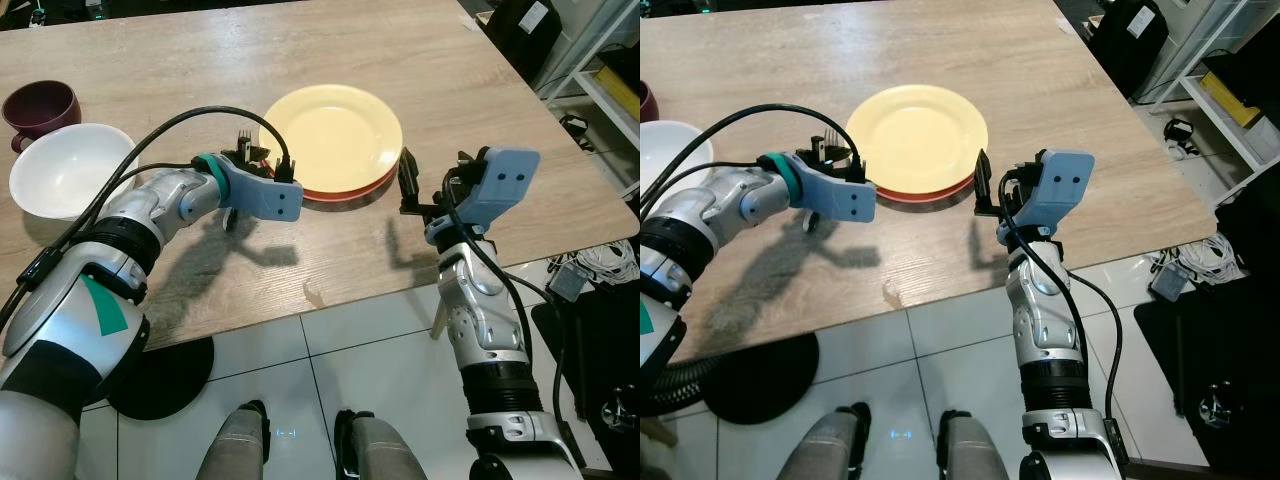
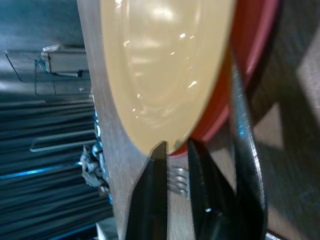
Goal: Setting the table
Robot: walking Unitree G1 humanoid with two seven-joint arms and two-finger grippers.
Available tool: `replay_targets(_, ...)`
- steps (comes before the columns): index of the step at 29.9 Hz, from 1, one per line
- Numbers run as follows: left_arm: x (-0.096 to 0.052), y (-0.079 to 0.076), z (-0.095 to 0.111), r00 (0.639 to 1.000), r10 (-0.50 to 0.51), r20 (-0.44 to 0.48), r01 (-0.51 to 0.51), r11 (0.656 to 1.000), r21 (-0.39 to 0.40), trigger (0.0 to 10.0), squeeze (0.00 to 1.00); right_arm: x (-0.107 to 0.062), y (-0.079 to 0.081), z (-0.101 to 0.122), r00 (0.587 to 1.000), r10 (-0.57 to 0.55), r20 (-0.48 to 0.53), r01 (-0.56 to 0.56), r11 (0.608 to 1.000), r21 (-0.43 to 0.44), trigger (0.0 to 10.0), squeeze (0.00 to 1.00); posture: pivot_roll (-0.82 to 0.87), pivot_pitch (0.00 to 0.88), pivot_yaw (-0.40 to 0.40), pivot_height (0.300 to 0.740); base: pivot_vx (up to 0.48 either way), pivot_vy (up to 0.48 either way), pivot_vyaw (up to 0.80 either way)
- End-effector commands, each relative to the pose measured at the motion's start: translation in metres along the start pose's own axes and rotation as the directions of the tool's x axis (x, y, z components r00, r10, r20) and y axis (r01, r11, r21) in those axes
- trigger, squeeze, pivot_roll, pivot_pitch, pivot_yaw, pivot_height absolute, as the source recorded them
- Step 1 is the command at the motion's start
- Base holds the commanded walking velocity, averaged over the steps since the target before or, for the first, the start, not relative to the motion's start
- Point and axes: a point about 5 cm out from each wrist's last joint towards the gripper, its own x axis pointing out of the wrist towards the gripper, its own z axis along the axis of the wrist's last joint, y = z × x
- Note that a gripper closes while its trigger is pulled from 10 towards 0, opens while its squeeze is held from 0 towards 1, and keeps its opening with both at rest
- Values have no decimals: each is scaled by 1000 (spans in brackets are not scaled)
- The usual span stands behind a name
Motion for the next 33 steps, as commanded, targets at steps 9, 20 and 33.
replay_targets(9,4,0,6,1000,4,16,-5,998,65,0,0,-6,-6,-1,1000,-28,-9,28,1000,-13,10000,0,106,168,41,740,0,0,0)
replay_targets(20,-1,30,16,969,186,163,-208,969,131,10000,0,2,-1,3,1000,-22,-11,23,996,90,10000,0,145,146,20,740,0,0,0)
replay_targets(33,-7,43,43,882,292,369,-354,928,113,10000,0,10,16,4,991,111,-76,-30,732,680,10000,0,167,112,7,740,0,0,0)
